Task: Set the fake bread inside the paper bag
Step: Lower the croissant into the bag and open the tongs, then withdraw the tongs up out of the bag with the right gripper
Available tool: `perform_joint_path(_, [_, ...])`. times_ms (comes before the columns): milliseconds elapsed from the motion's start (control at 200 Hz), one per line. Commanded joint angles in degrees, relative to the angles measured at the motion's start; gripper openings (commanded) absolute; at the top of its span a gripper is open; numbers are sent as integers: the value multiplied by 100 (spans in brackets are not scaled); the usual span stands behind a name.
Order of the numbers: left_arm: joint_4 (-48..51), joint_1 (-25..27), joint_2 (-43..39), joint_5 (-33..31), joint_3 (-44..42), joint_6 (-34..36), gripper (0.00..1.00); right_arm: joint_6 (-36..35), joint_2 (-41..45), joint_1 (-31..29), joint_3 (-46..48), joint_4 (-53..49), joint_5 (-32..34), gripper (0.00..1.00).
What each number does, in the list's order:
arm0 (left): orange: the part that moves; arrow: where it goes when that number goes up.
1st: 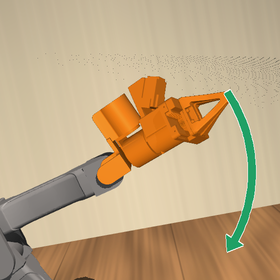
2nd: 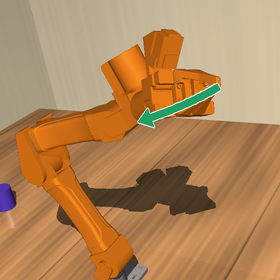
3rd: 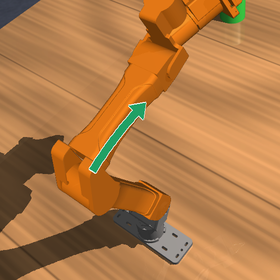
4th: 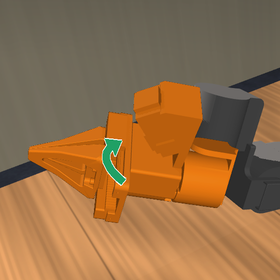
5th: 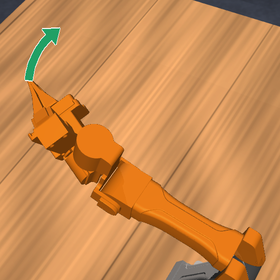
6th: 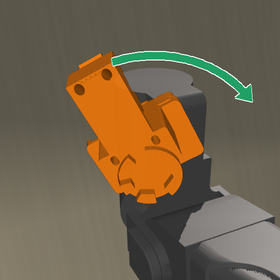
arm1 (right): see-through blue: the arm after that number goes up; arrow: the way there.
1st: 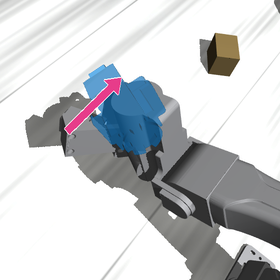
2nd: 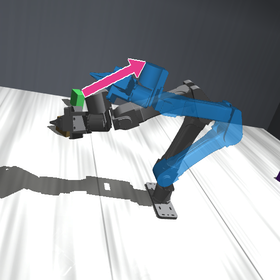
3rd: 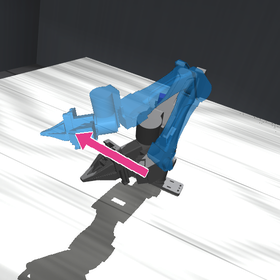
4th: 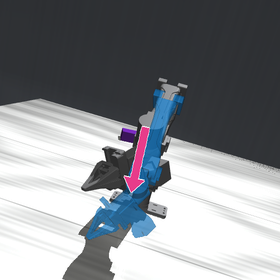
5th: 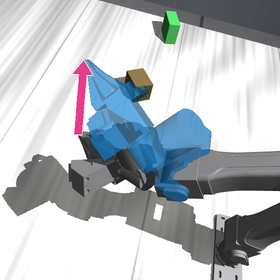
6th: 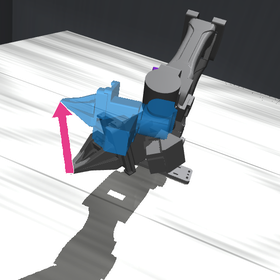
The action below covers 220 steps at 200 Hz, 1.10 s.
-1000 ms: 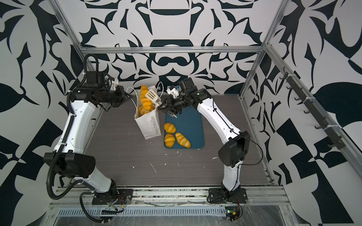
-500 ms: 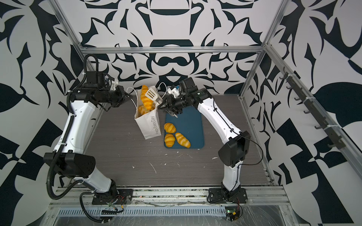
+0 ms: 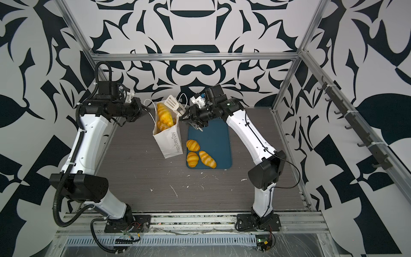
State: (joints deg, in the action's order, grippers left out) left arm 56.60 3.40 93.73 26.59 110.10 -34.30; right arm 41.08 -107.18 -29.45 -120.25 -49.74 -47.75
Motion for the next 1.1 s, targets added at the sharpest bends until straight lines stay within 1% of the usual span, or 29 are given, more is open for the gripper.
perform_joint_path(0, [62, -23, -77, 35, 60, 12, 0, -170, 109, 19, -255, 140, -109, 48])
perform_joint_path(140, [62, -23, -93, 43, 45, 19, 0, -217, 109, 28, -359, 94, -112, 46])
perform_joint_path(425, [59, -23, -111, 30, 11, 20, 0, -569, 30, 184, -1129, -559, -94, 42])
perform_joint_path(575, [71, -23, -112, 27, 15, 20, 0, -690, 24, 380, -1507, -841, -88, 41])
perform_joint_path(715, [146, -23, -132, -23, 75, 70, 0, -833, 43, 688, -1825, -1207, -80, 41])
perform_joint_path(830, [301, -32, -150, -261, 185, 168, 0, -975, 170, 950, -1726, -1395, -38, 40])
perform_joint_path(915, [361, -57, -196, -462, 222, 204, 0, -1073, 325, 1100, -1409, -1434, 12, 40])
perform_joint_path(1095, [387, -93, -287, -674, 149, 183, 0, -1200, 569, 1157, -698, -1495, 269, 40])
